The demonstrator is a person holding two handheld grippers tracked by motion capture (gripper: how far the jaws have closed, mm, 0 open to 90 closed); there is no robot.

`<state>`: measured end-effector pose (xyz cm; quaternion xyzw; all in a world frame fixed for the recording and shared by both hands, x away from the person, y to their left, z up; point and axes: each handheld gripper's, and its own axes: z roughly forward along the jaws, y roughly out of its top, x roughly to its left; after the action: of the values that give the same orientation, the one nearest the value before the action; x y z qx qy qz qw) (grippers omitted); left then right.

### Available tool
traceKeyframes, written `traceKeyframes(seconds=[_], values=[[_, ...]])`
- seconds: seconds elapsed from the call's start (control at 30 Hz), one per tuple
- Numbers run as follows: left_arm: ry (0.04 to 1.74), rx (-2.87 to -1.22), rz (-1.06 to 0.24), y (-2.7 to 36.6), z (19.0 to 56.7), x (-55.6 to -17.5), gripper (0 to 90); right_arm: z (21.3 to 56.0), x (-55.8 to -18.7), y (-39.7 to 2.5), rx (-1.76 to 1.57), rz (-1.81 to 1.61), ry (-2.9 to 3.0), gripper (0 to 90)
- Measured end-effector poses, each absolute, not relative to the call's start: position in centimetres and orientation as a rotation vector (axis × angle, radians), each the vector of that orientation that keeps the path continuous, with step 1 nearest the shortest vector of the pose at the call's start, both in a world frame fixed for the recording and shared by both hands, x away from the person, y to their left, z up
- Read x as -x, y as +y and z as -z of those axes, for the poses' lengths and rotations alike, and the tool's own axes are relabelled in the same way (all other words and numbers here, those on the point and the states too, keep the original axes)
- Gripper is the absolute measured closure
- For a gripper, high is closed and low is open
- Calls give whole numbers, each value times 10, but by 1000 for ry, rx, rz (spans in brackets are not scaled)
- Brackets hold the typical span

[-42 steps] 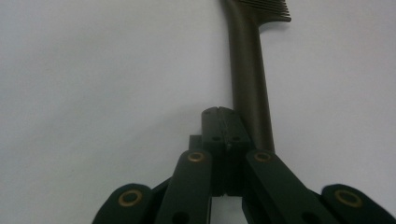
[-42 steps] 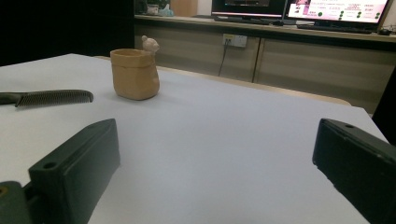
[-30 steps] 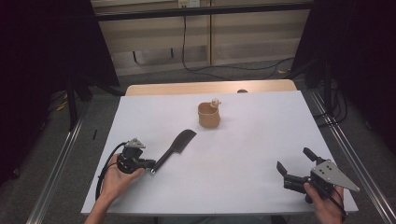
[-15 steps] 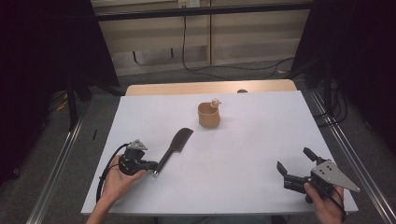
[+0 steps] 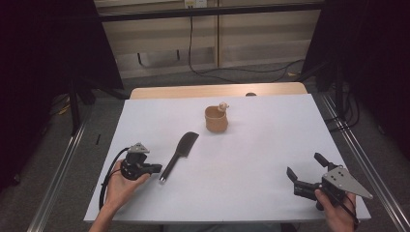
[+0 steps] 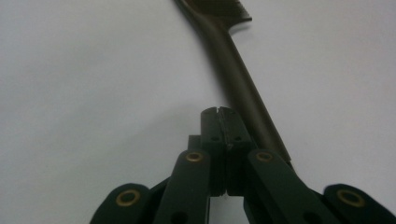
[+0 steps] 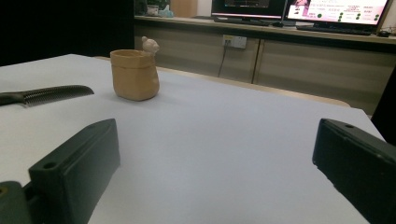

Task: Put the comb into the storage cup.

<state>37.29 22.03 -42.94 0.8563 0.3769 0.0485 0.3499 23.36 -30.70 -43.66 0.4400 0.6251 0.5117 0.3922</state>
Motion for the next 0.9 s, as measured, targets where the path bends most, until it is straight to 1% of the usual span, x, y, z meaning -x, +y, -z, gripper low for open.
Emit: traceKeyframes(seconds=[0.03,0.13,0.2,0.27,0.33,0.47,0.53,0.6,0.67,0.73,0.83,0.9], values=[[980,-2205,-140,221,428,-373,836,437,-234,-307,-1117,-1300,1589,3],[971,-2172,-158,223,424,-373,802,437,-234,-307,-1117,-1300,1589,3],[966,-2158,-192,224,422,-372,744,437,-234,-307,-1117,-1301,1587,3],[965,-2138,-196,226,420,-371,681,437,-234,-307,-1119,-1299,1587,3],[957,-2139,-207,226,419,-370,556,437,-234,-307,-1118,-1301,1589,3],[937,-2140,-214,225,418,-370,338,437,-234,-307,-1120,-1303,1591,3],[946,-2137,-228,225,417,-370,277,437,-234,-307,-1120,-1303,1590,3],[932,-2147,-256,224,415,-372,168,437,-234,-307,-1121,-1304,1589,3],[890,-2166,-261,222,413,-373,138,437,-234,-307,-1121,-1303,1591,3],[892,-2149,-274,218,410,-373,87,437,-234,-306,-1120,-1303,1592,3],[871,-2162,-324,212,407,-374,73,437,-234,-306,-1119,-1305,1592,3],[858,-2191,-309,208,405,-375,54,437,-234,-306,-1118,-1305,1592,3]])
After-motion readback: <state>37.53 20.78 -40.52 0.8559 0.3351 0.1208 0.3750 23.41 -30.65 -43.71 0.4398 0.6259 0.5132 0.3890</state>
